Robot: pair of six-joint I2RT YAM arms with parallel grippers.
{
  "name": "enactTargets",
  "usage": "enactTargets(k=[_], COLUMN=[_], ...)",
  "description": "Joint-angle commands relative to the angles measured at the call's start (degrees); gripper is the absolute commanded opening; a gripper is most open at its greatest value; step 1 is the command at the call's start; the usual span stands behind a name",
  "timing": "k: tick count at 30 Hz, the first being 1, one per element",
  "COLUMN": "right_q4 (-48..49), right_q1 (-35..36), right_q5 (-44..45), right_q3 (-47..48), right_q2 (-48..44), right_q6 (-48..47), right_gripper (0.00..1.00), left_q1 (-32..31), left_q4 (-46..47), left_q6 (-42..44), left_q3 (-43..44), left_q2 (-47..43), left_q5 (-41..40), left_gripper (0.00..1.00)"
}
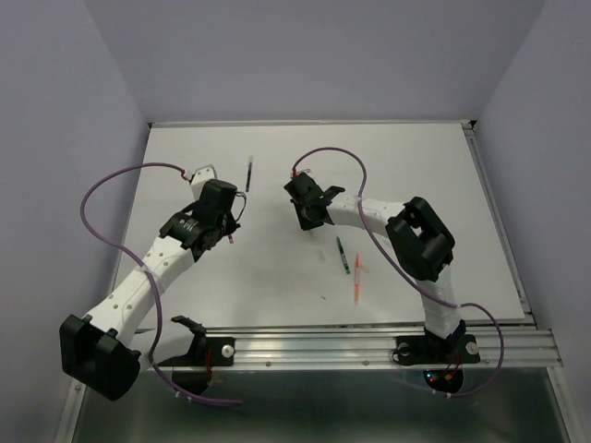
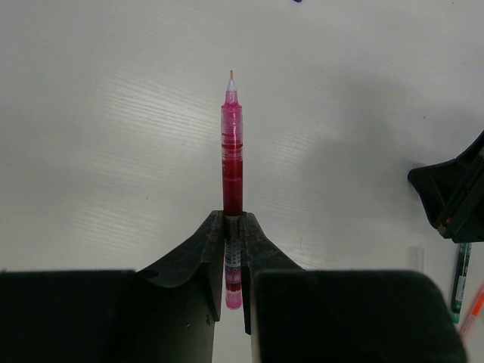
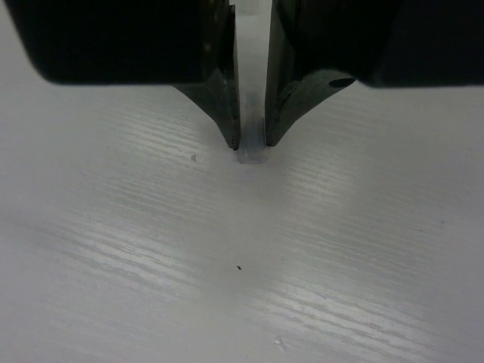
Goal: Insert the pens into the pen caps
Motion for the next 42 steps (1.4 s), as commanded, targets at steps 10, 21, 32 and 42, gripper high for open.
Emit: enactTargets(k=[10,21,32,42], right_q4=[5.7,45.1,56.2,56.6], right_q1=[-1.4,-10.4,-11.5,-11.5], right_q5=[-1.5,-20.5,-23.2,-18.9], right_q3=[5.8,-18.1,-27.4,-29.7], right_q2=[-4.8,-31.4,-41.3,-41.8], right_q6=[-1.3,7.9,16.6,17.5], right_gripper=[0.01,0.01,0.01,0.01], left_q1=[0.2,-8.1,-13.8,-14.2], left_q4=[16.5,32.0,45.7,49.0], left_q6=[8.2,12.2,14.5,13.7], left_q3=[-5.9,-7.7,-1.7,-2.9], left_q2=[-9.0,-7.3,5.2,3.3], left_q5=[19.5,30.6,32.9,33.6], left_gripper=[0.0,0.0,0.0,0.0])
